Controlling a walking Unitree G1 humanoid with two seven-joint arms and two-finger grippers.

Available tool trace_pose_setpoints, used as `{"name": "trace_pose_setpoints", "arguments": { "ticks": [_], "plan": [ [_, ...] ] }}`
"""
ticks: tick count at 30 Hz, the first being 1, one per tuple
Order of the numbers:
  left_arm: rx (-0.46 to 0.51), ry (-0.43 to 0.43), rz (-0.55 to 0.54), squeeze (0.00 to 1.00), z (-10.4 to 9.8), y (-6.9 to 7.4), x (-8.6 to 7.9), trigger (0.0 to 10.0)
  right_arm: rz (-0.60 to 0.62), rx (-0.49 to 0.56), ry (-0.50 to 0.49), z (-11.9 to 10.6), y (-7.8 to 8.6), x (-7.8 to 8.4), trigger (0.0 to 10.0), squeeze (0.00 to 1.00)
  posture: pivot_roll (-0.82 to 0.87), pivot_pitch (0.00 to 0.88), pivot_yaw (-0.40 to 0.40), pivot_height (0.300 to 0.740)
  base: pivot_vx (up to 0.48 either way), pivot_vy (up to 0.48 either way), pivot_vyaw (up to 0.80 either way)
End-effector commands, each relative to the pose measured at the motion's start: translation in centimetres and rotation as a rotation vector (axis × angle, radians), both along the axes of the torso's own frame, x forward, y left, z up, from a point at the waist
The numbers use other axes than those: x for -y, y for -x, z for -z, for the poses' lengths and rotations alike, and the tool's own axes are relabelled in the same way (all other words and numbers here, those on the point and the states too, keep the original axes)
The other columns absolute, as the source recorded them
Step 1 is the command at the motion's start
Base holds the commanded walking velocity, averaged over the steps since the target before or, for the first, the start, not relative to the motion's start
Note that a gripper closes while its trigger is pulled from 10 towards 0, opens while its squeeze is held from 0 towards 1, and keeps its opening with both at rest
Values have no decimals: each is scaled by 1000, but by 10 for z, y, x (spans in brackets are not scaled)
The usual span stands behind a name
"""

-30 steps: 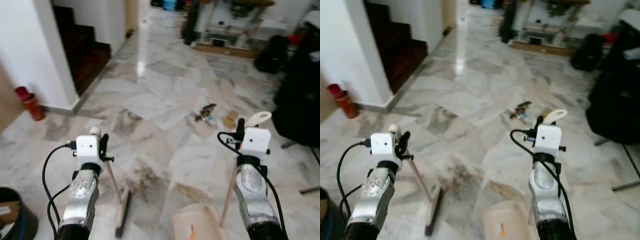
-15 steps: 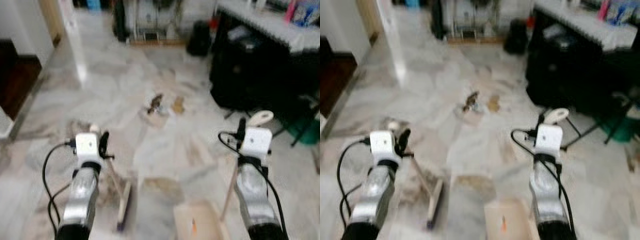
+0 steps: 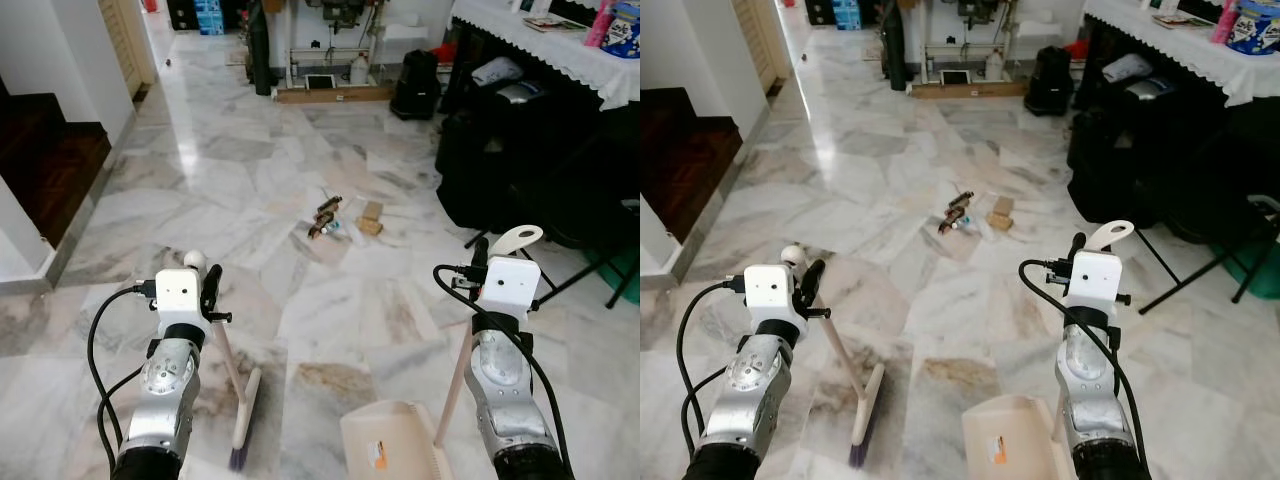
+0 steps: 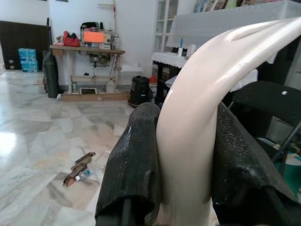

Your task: Sweep floor

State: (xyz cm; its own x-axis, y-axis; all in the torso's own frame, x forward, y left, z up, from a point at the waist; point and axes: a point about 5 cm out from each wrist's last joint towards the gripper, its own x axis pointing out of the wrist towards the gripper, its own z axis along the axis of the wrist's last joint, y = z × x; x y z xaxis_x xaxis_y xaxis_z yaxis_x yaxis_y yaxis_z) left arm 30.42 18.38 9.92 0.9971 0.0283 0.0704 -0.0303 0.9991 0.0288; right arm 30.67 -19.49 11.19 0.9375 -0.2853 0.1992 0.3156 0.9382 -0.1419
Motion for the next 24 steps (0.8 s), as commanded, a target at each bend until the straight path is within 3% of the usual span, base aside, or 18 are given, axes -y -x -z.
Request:
{"name": "trace_pose_setpoints", "arguments": {
  "ticks": [1,11,24],
  "plan": [
    [34,-19,7,0,-9,-4,-2,10000,-9,49,7,-11,-3,-2,10000,0,-35,0,-11,740,341,0,0],
    [64,-54,3,0,-16,-9,-7,10000,4,11,-57,4,4,3,10000,0,-33,0,-14,740,341,0,0],
    [68,-67,-1,0,-16,-9,-9,10000,17,19,-49,-1,0,7,10000,0,-30,0,-19,740,343,0,0]
  ]
}}
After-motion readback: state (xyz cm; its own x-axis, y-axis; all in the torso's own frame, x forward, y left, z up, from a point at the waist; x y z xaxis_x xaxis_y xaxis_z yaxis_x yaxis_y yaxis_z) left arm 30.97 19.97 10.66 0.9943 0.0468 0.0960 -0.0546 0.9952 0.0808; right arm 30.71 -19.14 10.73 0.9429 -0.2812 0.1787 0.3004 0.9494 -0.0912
